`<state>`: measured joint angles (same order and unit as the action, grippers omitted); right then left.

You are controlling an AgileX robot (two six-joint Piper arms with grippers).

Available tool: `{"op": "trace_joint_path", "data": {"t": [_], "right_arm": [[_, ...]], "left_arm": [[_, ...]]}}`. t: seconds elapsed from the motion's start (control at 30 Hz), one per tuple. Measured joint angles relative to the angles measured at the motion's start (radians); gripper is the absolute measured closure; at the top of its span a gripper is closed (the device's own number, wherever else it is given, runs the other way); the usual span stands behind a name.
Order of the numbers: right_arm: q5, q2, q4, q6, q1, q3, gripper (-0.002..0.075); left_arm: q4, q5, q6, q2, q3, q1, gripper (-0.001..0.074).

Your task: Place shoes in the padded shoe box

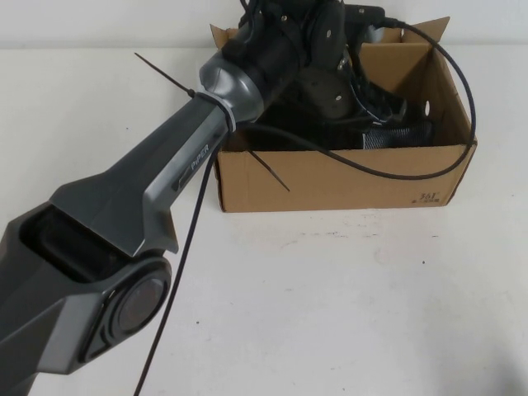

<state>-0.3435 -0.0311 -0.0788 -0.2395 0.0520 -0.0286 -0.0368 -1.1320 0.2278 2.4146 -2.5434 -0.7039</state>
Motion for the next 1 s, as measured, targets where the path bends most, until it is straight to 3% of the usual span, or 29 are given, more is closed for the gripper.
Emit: {"op": "trace_joint_path", "data": {"t": [0.13, 0.37, 0.5, 0.6, 0.67, 0.83, 1.0], "right_arm": [[0.0, 0.0, 0.0, 0.0, 0.0, 0.0, 0.0733], [0.0, 0.0, 0.0, 0.0, 0.0, 0.0, 0.0733], [0.0, 0.0, 0.0, 0.0, 0.0, 0.0, 0.0733], [0.0, 0.0, 0.0, 0.0, 0.0, 0.0, 0.0733], [0.0, 0.0, 0.0, 0.0, 0.0, 0.0, 0.0733], [0.0, 0.0, 0.0, 0.0, 0.0, 0.0, 0.0732], [0.0, 0.0, 0.0, 0.0, 0.0, 0.0, 0.0733]], "left_arm": [[0.007, 0.0, 0.004, -0.019, 0.0, 0.0, 0.0339], [0.027, -0.034, 0.006, -0.095, 0.0, 0.0, 0.0321], [0.05, -0.094, -0.02, -0.147, 0.0, 0.0, 0.0442], [0.065, -0.121, -0.082, -0.189, 0.0, 0.008, 0.0624], [0.084, -0.125, -0.11, -0.218, 0.0, 0.017, 0.0689], [0.173, -0.129, -0.137, -0.318, 0.064, 0.021, 0.0729], [0.262, -0.129, -0.129, -0.451, 0.249, 0.021, 0.0735]]}}
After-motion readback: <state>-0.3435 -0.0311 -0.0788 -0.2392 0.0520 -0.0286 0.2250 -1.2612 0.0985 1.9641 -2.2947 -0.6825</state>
